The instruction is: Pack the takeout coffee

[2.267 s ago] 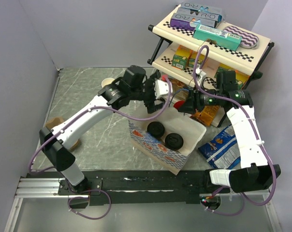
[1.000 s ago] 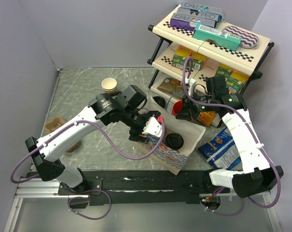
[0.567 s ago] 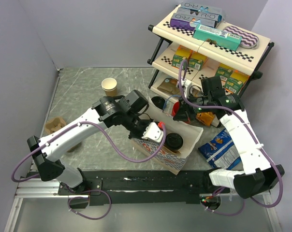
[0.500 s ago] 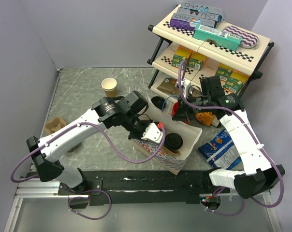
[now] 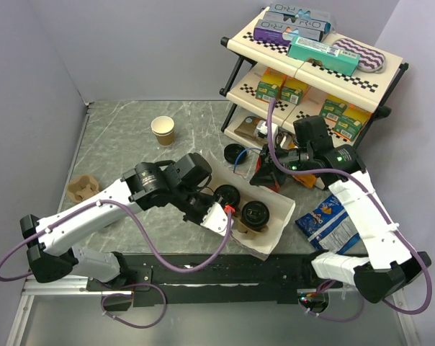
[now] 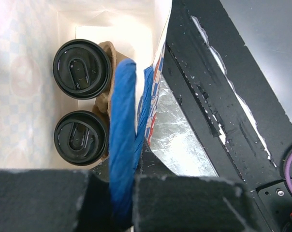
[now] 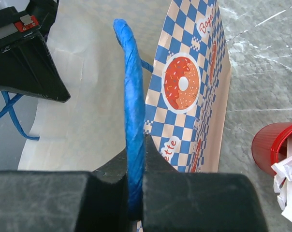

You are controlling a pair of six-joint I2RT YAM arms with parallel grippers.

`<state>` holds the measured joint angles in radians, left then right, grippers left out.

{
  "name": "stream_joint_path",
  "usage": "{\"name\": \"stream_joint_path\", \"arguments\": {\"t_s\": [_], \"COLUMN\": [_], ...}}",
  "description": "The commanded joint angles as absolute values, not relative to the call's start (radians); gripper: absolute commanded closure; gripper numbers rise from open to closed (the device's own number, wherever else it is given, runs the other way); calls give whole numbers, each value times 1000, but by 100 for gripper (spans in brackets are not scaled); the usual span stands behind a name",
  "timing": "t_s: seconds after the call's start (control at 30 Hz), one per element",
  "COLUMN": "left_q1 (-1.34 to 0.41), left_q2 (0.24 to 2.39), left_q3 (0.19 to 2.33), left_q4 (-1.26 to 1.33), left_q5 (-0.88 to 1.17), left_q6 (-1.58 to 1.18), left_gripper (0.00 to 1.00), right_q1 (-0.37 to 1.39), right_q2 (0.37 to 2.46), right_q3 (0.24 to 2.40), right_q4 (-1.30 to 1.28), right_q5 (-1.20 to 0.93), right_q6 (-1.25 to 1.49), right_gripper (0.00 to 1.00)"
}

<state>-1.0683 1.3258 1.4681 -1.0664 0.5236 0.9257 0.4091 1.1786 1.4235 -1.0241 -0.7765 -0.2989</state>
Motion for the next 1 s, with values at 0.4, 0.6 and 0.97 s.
{"name": "stream_joint_path", "arguments": {"t_s": [0.4, 0.6, 0.97], "left_q1": [-1072, -1072, -1071], "left_q2": [1250, 1227, 1206], "left_q3": [1470, 1454, 1407], "left_q4": [-1097, -1121, -1111], "left_q5": [390, 345, 261], "left_q6": [844, 816, 785], "left_gripper": [99, 99, 69], "right_q1": [449, 469, 483], "right_q2": [1298, 1348, 1414], "right_q3": [1558, 1591, 1638], "right_q4": [-979, -959, -968], "right_q5": [-827, -831, -816], "right_q6": [-284, -276, -282], "right_gripper": [100, 100, 85]}}
